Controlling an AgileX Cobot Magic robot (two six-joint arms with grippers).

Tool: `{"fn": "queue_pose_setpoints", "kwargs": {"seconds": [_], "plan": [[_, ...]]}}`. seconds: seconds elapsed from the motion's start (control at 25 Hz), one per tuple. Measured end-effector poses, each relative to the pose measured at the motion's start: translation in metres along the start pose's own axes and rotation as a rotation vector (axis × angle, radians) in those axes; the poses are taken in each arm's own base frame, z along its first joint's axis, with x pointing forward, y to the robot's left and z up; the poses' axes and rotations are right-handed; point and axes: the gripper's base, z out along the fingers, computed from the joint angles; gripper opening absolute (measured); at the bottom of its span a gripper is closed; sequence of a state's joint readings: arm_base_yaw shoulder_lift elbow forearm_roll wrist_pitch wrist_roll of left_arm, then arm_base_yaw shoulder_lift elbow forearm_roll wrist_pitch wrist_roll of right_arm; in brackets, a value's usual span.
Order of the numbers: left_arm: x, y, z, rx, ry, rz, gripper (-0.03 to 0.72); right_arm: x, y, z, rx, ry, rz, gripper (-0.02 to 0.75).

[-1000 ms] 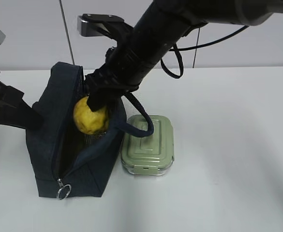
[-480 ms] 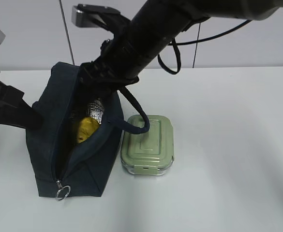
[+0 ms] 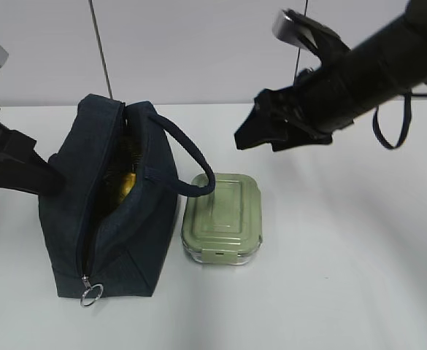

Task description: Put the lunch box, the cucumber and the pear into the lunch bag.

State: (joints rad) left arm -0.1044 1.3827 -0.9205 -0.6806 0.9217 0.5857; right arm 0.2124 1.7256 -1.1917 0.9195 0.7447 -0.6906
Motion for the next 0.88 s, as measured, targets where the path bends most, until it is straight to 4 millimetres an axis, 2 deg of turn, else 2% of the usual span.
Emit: {"fn": "queue_pose_setpoints", "kwargs": {"seconds": [0.2,0.32,0.52,0.88], "plan": [[0.000,0.000,0.000,0.001,0.002,0.000,0.003,0.018,-0.057,0.018,-0.141,0.027,0.290,0.536],[0.000,0.000,0.000,0.001,0.002,0.000,0.003,0.031,-0.078,0.034,-0.172,0.088,0.353,0.536],[0.000,0.000,0.000,0.002,0.002,0.000,0.003,0.042,-0.088,0.052,-0.235,0.130,0.389,0.536],[0.000,0.000,0.000,0.002,0.003,0.000,0.003,0.039,-0.090,0.056,-0.249,0.080,0.372,0.547]]}}
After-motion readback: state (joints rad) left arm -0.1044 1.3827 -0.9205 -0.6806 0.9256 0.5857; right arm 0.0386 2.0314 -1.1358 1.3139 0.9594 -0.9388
